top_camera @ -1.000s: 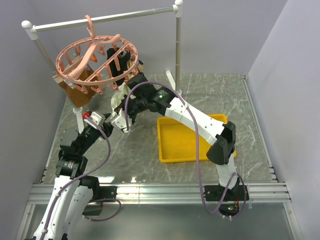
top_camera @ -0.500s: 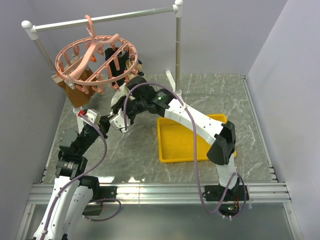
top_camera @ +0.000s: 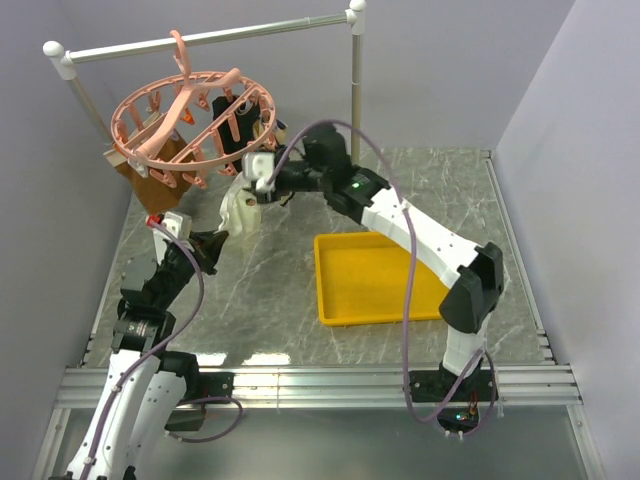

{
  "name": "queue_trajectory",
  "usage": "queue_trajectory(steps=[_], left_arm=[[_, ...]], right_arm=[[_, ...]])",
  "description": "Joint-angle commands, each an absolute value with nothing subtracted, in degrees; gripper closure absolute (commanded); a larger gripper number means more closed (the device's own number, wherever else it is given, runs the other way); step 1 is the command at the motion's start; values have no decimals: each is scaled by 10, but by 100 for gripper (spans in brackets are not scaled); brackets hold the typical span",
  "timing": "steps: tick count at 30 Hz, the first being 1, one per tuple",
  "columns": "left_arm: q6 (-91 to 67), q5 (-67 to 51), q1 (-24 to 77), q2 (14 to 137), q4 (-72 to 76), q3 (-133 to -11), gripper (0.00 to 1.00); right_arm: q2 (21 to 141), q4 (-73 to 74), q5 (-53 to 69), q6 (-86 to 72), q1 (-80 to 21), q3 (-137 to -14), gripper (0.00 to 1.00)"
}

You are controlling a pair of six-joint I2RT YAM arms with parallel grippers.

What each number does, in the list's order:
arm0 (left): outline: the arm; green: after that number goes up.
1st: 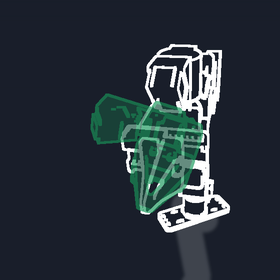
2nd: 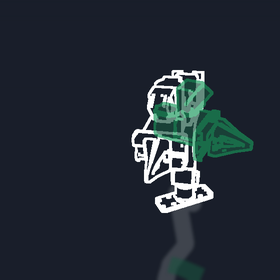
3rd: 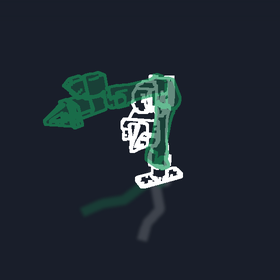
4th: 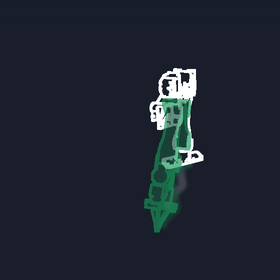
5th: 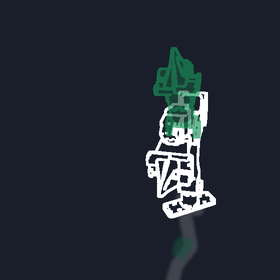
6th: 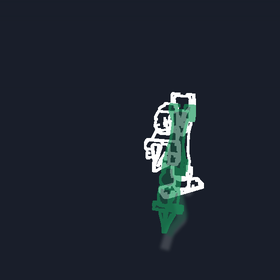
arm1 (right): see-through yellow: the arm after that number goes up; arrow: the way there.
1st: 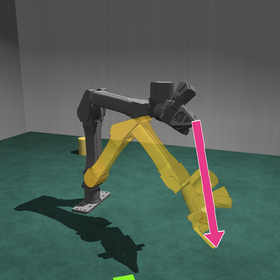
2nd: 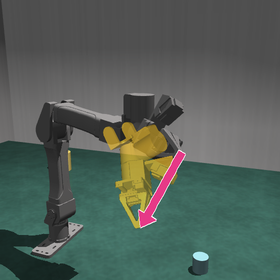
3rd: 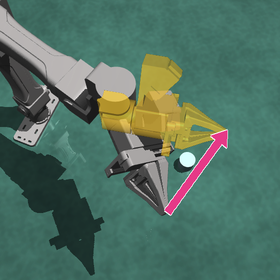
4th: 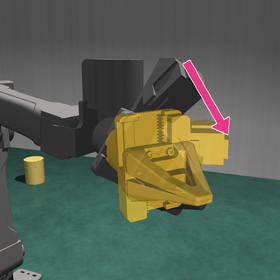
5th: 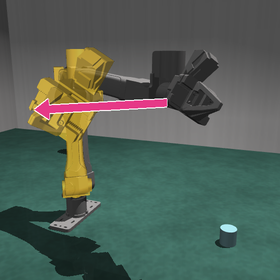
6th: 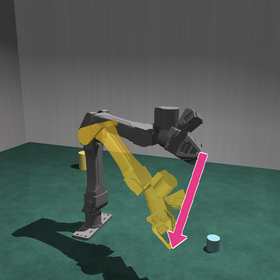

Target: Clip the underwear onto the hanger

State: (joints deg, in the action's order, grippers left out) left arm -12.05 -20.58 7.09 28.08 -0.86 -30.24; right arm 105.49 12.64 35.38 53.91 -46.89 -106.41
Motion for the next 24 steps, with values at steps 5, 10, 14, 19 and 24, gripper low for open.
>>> queue_trajectory(steps=[5,10,14,19,24], left_arm=[[-238,-257,26,304,72,-303,100],[-286,-279,4,298,96,-274,100],[-317,-265,-15,296,98,-255,100],[-361,-280,-56,305,109,-236,100],[-403,-309,-85,326,151,-225,100]], right_arm=[[994,-69,345,93,-467,-1027,51],[983,-86,290,22,-489,-1013,60],[989,-76,259,11,-513,-1023,63],[1003,-62,197,18,-542,-1035,70],[1012,-70,48,12,-577,-1035,62]])
